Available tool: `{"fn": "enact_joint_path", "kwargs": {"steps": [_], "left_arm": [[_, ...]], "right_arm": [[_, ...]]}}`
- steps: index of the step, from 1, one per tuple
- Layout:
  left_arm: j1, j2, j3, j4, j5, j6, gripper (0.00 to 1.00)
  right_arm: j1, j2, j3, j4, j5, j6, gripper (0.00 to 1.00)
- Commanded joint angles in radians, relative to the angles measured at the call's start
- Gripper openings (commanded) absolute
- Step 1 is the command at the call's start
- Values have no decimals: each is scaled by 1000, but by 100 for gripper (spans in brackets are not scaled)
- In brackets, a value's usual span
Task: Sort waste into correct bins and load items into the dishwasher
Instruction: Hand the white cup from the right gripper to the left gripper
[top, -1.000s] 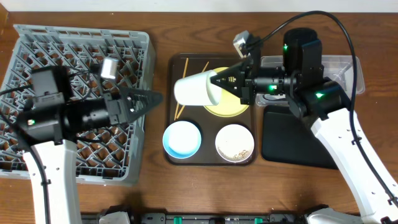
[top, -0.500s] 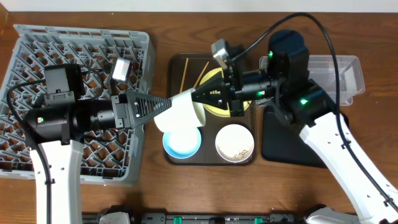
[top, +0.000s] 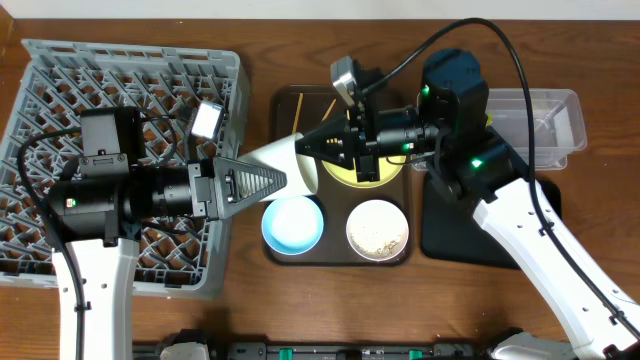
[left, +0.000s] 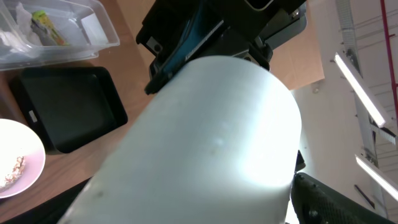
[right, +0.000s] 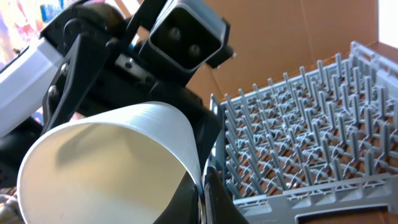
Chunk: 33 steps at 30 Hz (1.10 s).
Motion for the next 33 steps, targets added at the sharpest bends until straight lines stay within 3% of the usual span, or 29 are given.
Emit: {"fn": "enact_joint_path", "kwargs": {"steps": [1, 11, 17, 23, 26, 29, 33], "left_arm": [[-5, -13, 19, -2, 15, 0, 91], [-5, -13, 19, 16, 15, -2, 88], [-5, -13, 19, 51, 15, -2, 76], [-5, -13, 19, 66, 12, -2, 72], [-5, -13, 19, 89, 12, -2, 73], [-5, -13, 19, 97, 13, -2, 87], [-5, -13, 19, 109, 13, -2, 88]], "right_arm": [[2, 6, 3, 21, 18, 38, 1], [-23, 6, 3, -32, 17, 37, 1], [-29, 6, 3, -55, 18, 37, 1], [-30, 6, 3, -55, 18, 37, 1], [-29, 6, 3, -66, 17, 37, 1], [-28, 6, 3, -78, 17, 37, 1], [-29, 6, 3, -81, 17, 37, 1]]}}
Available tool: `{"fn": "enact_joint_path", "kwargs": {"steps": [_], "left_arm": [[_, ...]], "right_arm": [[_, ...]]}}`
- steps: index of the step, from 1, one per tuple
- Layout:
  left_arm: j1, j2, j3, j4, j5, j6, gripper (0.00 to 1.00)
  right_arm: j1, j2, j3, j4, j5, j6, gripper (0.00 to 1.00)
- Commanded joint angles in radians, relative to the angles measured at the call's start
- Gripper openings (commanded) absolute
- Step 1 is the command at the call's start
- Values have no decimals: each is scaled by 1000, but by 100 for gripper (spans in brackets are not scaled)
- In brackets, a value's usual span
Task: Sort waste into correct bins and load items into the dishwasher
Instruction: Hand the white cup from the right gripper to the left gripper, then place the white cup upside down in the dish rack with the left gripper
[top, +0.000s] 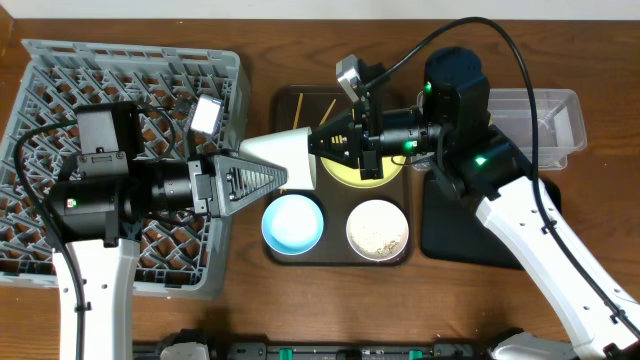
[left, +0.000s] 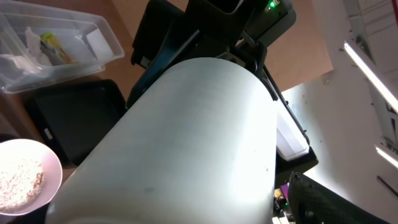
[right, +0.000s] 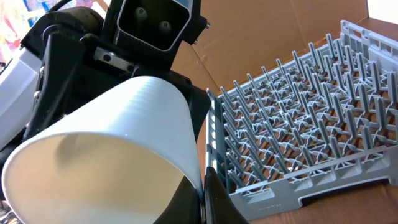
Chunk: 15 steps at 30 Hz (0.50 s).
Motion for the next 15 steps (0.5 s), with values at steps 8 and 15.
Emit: {"fn": "enact_joint_path", "kwargs": {"steps": [8, 15], "left_arm": [[-1, -10, 19, 45, 24, 2, 82], [-1, -10, 19, 70, 24, 2, 92]], "right_arm": [[-5, 5, 3, -7, -16, 9, 1], [-5, 5, 3, -8, -16, 9, 1]]}}
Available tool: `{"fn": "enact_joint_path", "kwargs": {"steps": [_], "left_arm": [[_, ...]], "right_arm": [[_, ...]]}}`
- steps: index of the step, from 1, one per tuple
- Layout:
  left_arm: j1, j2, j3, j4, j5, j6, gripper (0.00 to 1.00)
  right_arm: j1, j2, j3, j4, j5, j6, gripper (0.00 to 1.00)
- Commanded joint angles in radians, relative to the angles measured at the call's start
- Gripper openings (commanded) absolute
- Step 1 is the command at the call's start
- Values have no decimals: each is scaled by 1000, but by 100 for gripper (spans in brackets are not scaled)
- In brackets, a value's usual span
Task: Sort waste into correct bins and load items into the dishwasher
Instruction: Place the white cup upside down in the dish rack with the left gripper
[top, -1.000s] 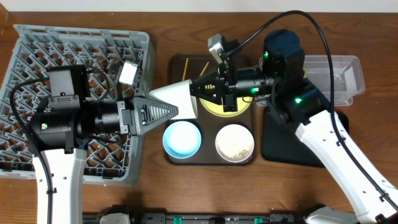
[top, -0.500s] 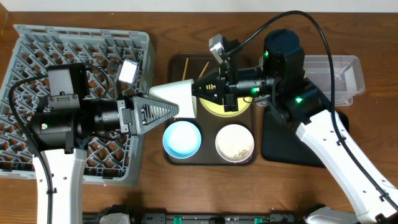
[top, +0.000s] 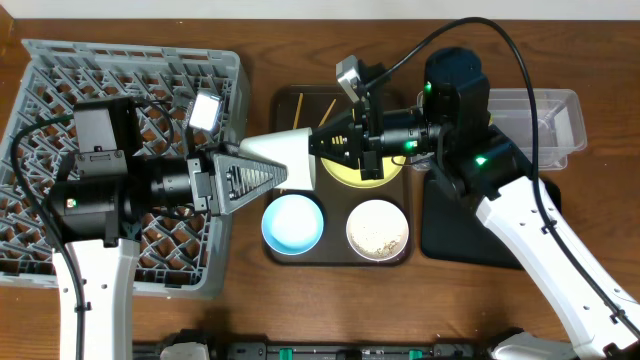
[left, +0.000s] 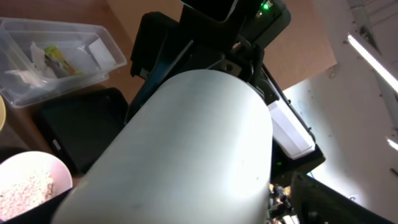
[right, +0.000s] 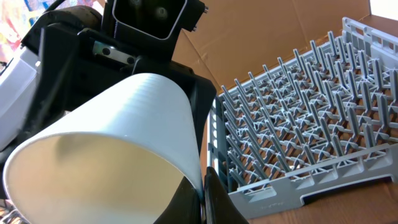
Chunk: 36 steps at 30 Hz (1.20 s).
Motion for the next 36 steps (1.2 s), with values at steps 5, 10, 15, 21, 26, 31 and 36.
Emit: {"fn": "enact_joint_path", "kwargs": {"steps": [5, 10, 15, 21, 26, 31, 36], "left_arm": [[-1, -10, 19, 18, 25, -2, 86], [-1, -10, 19, 18, 24, -2, 74], [-1, -10, 19, 28, -12, -2, 70], [-1, -10, 19, 27, -255, -36, 70], [11, -11, 19, 5, -488, -70, 70], [55, -10, 19, -130, -927, -73, 70], [56, 3, 18, -209, -1335, -117, 69]], "right_arm": [[-5, 5, 3, 1, -9, 9, 1], [-6, 5, 3, 0, -9, 9, 1], [-6, 5, 3, 0, -9, 9, 3], [-29, 5, 3, -1, -9, 9, 28], [-119, 5, 3, -39, -8, 8, 54], [-196, 5, 3, -215, 106, 8, 57], [-155, 5, 3, -550, 551, 2, 59]]}}
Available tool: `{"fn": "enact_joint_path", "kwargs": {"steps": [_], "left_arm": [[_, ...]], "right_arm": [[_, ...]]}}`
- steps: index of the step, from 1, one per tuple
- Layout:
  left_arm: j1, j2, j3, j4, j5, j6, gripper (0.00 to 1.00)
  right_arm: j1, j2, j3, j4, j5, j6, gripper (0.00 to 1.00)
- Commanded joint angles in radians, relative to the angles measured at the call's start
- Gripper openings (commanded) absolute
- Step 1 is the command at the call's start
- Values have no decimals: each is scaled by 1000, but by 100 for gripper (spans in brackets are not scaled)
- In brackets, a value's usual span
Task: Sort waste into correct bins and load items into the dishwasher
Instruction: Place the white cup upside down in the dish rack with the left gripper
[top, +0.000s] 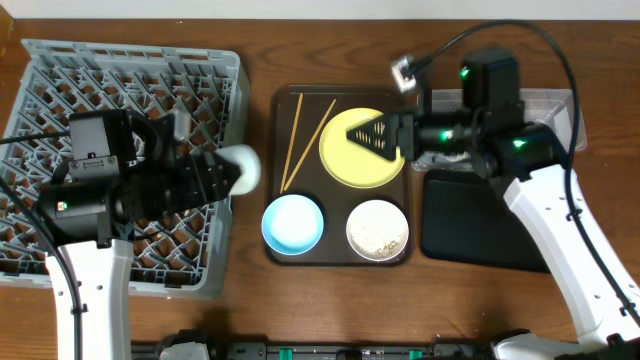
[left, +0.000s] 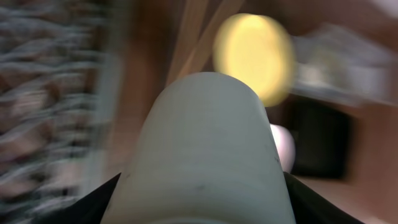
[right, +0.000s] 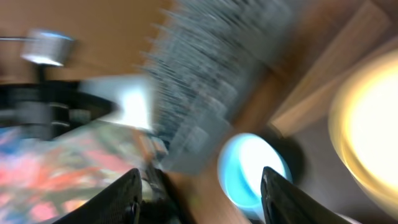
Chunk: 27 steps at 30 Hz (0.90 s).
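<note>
A white paper cup (top: 243, 168) hangs at the right edge of the grey dish rack (top: 60, 70), and my left gripper (top: 232, 173) is shut on its body. In the blurred left wrist view the cup (left: 205, 137) fills the frame between the fingers of the left gripper (left: 202, 180). My right gripper (top: 372, 135) stands open and empty over the yellow plate (top: 345, 165). The right wrist view is blurred; there the right gripper (right: 202, 186) has nothing between its fingers, and the blue bowl (right: 252, 165) lies below.
The brown tray (top: 336, 200) carries the plate, a blue bowl (top: 293, 222), a white bowl of grains (top: 378, 228) and chopsticks (top: 300, 140). A black bin (top: 480, 220) and a clear bin (top: 555, 110) stand at the right.
My right gripper has let go of the cup's rim and now sits further right, open over the yellow plate. The left gripper with the cup is now further left, by the rack's edge.
At all three earlier moments the cup hung above the tray's left part, my right gripper pinching its rim and my left gripper's fingers around its body. Now the left gripper alone holds the cup beside the rack, and the right is open.
</note>
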Motion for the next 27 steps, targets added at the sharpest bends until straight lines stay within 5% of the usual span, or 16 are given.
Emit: {"fn": "enact_joint_path", "kwargs": {"steps": [1, 9, 27], "left_arm": [[4, 26, 16, -27, -415, -69, 68], [4, 163, -16, -53, -541, -147, 68], [14, 314, -30, -120, -561, -170, 61]], "right_arm": [[75, -1, 1, -187, 518, -9, 61], [265, -1, 1, -261, 766, -10, 68], [290, -1, 1, -263, 771, -10, 70]]}}
